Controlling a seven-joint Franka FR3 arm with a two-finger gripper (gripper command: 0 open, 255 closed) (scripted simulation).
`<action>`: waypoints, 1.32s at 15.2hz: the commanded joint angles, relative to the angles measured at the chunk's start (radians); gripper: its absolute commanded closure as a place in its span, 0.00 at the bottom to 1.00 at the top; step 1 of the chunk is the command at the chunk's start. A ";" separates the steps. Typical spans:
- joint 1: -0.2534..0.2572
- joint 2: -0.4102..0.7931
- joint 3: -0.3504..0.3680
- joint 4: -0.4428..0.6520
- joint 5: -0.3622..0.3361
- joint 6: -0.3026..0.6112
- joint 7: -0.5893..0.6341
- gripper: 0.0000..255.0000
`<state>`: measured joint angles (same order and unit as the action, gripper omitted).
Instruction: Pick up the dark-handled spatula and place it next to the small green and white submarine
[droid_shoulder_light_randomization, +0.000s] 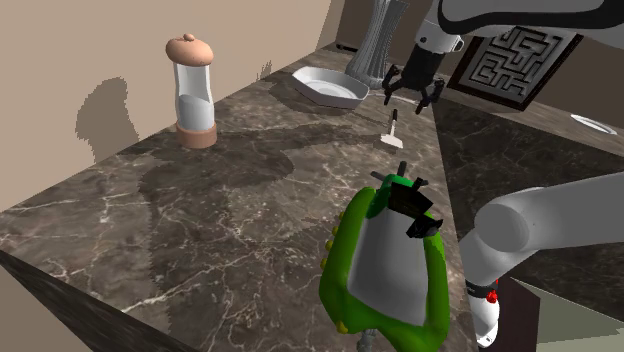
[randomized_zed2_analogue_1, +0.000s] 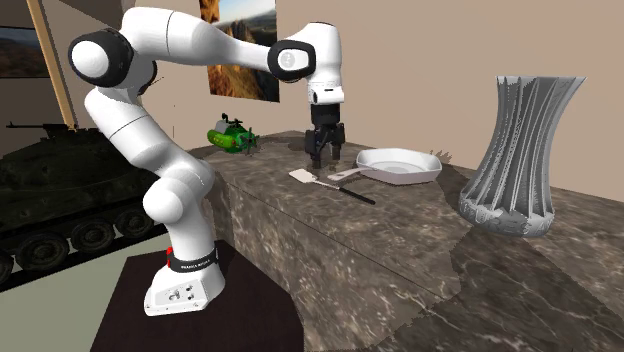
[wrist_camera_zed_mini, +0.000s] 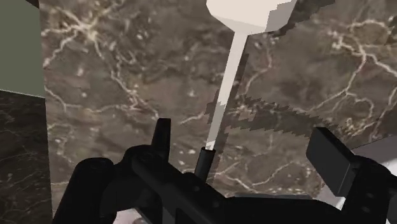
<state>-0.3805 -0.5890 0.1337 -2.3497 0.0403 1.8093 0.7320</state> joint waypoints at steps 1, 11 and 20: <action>-0.045 0.022 0.018 -0.006 -0.008 0.027 0.122 0.00; -0.045 0.036 0.022 -0.097 -0.007 0.133 0.123 0.00; -0.045 0.036 0.022 -0.097 -0.007 0.132 0.123 1.00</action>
<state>-0.4258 -0.5533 0.1553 -2.4465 0.0335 1.9418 0.8545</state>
